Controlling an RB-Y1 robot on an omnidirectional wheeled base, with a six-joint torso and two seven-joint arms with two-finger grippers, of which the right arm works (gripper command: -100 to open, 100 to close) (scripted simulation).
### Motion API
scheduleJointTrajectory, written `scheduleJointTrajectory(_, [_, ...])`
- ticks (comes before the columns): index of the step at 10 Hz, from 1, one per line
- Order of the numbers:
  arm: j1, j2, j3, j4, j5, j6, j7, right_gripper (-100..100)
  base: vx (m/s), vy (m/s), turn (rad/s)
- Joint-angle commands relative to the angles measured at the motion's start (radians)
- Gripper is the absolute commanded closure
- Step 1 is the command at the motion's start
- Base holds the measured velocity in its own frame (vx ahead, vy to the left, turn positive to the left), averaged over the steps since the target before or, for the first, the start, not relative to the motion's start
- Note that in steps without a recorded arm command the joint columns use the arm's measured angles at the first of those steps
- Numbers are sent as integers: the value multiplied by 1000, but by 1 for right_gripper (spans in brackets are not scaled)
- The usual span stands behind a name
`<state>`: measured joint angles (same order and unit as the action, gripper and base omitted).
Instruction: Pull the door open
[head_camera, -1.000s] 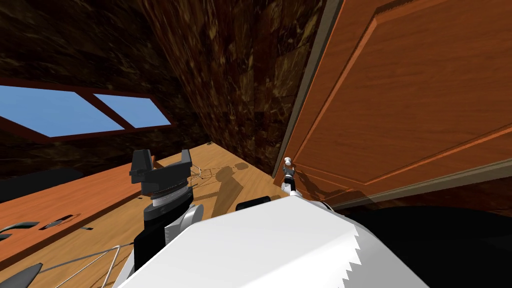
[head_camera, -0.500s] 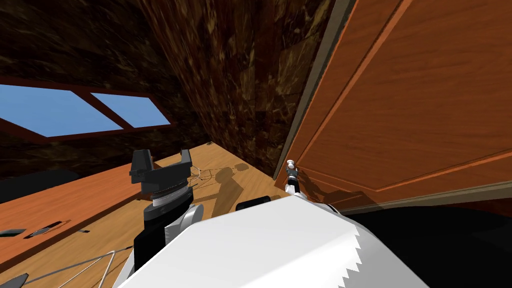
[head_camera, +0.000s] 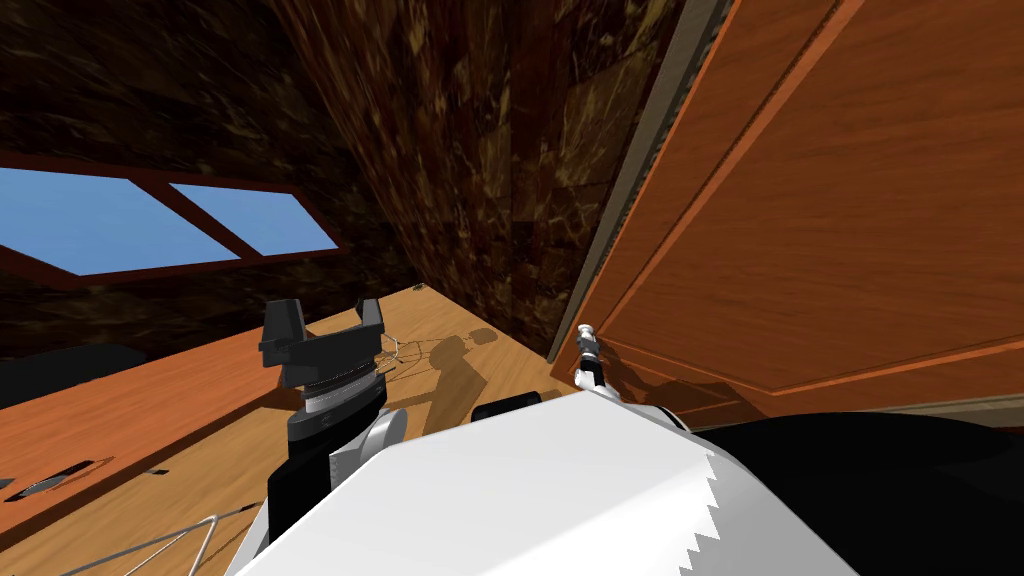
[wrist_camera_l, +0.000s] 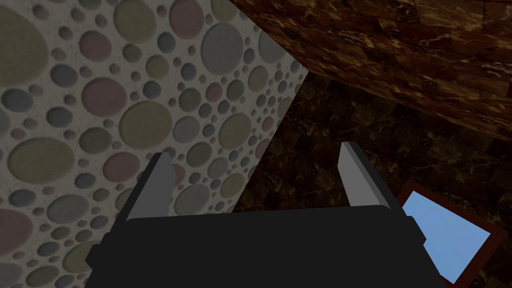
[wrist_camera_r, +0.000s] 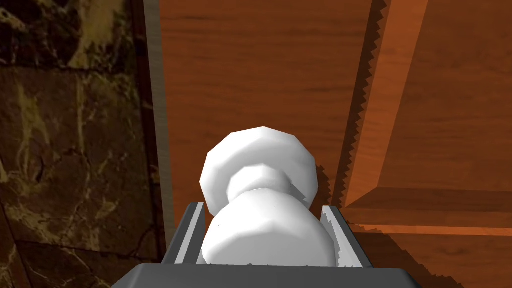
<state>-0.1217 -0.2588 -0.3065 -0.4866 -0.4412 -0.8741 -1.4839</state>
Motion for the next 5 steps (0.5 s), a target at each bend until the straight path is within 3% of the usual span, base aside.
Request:
scheduleJointTrajectory(1, [-1,3,2,0,1,0,2,100,-22,-8,2])
scheduleJointTrajectory(5, [-1,3,2,0,1,0,2,100,-7,0,6])
